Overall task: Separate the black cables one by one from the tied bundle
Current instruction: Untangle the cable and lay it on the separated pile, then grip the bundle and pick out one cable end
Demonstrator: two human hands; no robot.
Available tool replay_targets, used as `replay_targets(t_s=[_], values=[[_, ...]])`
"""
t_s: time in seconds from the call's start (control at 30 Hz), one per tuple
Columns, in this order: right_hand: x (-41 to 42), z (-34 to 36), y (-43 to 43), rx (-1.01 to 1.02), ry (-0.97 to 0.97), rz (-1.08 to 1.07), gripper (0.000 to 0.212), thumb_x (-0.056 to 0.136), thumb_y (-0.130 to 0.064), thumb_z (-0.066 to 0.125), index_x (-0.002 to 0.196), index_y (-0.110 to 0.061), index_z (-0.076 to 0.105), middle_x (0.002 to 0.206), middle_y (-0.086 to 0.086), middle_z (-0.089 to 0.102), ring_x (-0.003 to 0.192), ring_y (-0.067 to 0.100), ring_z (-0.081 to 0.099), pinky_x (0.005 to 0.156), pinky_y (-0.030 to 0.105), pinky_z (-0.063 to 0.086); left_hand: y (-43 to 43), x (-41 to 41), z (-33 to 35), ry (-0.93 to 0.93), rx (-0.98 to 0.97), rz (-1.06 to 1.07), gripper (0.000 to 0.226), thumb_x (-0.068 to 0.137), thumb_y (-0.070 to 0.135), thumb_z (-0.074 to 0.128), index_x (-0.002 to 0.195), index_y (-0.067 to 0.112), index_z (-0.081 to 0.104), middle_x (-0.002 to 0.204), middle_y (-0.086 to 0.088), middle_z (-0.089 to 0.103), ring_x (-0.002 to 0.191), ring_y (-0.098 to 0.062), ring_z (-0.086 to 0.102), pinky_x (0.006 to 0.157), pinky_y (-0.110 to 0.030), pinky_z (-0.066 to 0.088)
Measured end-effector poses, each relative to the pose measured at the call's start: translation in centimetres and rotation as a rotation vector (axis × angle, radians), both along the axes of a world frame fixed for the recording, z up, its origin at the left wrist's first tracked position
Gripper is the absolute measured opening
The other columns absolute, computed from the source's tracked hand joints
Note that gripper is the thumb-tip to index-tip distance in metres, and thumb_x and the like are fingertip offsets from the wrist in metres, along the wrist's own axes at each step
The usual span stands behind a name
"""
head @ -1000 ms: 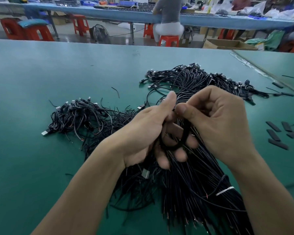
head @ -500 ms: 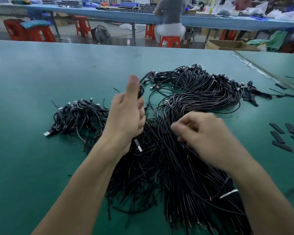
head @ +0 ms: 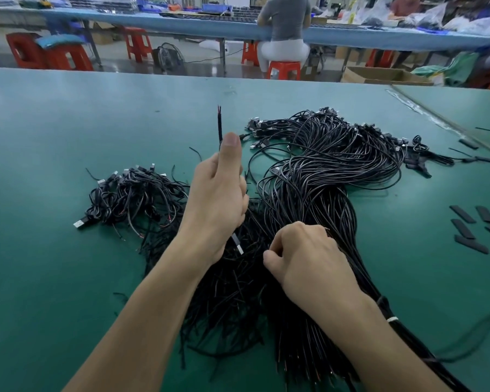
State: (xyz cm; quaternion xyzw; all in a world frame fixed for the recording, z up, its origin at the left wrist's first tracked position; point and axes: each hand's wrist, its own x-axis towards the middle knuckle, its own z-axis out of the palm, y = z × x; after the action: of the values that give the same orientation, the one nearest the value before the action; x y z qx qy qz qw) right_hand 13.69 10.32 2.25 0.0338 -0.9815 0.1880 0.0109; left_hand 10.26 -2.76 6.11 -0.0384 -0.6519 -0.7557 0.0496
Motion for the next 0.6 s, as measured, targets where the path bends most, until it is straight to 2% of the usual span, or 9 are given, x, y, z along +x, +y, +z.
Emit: replay_targets(t_s=[0.1,0.2,0.27,0.33,0.47,0.6], values=[[-0.29,0.14,0.36,-0.069,-0.016,-0.021,0.017,0.087,-0.034,0.062,0.080,-0.020,0.069,0.079,-0.005,0.062,0.070,0.019,0.063,0.062,0.037,0.058,0.00,-0.11,-0.19,0.002,0.000,-0.004,0.053,0.100,0.060,0.035,0.062,0.025,0.026,0.048,0.012,0.023,0.040,-0.008,0.015,0.035,-0.016,0.016],[-0.47,0.29,0.57,-0.146,-0.027,-0.048,0.017,0.084,-0.038,0.062,0.077,-0.023,0.068,0.079,-0.007,0.062,0.073,0.017,0.063,0.066,0.037,0.058,-0.01,-0.19,-0.08,-0.061,0.031,-0.040,0.053,0.092,0.072,0.035,0.061,0.029,0.030,0.050,0.011,0.023,0.041,-0.009,0.014,0.036,-0.016,0.016],[-0.49,0.16,0.49,-0.117,-0.012,-0.085,0.032,0.087,-0.048,0.059,0.074,-0.020,0.066,0.079,-0.004,0.059,0.072,0.021,0.061,0.061,0.034,0.052,0.09,-0.15,-0.02,-0.080,0.044,-0.068,0.050,0.090,0.070,0.035,0.062,0.029,0.031,0.051,0.011,0.023,0.042,-0.009,0.014,0.035,-0.017,0.016],[-0.40,-0.01,0.18,-0.075,0.000,-0.115,0.043,0.089,-0.056,0.056,0.072,-0.018,0.063,0.075,-0.004,0.053,0.070,0.024,0.058,0.058,0.032,0.042,0.28,-0.06,-0.07,-0.036,0.000,-0.061,0.050,0.099,0.061,0.033,0.061,0.029,0.030,0.051,0.011,0.024,0.042,-0.009,0.014,0.036,-0.017,0.016],[-0.49,-0.14,-0.41,-0.047,-0.001,-0.099,0.028,0.089,-0.042,0.061,0.082,-0.018,0.073,0.076,-0.006,0.058,0.072,0.025,0.062,0.059,0.032,0.049,0.59,0.23,0.10,0.083,-0.089,-0.029,0.053,0.102,0.057,0.030,0.058,0.028,0.028,0.049,0.012,0.024,0.040,-0.007,0.017,0.036,-0.017,0.017],[-0.74,0.00,0.22,-0.110,0.030,-0.144,0.026,0.085,-0.042,0.060,0.075,-0.020,0.072,0.075,-0.007,0.060,0.069,0.020,0.061,0.054,0.028,0.043,0.51,0.28,0.32,0.116,-0.094,-0.004,0.055,0.103,0.054,0.032,0.053,0.030,0.028,0.048,0.013,0.025,0.039,-0.006,0.017,0.035,-0.016,0.018]])
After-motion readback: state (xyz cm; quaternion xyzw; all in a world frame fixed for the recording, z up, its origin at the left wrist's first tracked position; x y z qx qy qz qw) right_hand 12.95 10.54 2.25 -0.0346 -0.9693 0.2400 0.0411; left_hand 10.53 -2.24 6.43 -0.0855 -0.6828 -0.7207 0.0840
